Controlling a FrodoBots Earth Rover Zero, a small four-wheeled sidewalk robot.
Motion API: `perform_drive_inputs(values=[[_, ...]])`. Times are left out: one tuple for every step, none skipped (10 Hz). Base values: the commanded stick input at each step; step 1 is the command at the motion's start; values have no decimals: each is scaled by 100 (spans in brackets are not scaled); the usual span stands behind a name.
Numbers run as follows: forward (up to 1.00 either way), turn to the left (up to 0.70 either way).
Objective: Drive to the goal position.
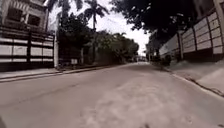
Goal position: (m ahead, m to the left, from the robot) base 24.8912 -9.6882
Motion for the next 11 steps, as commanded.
perform_drive_inputs(values=[[70, 0], [70, 0], [70, 0], [70, 0], [70, 0], [70, 0], [70, 0], [70, 0], [70, 0], [70, 0], [70, 0]])
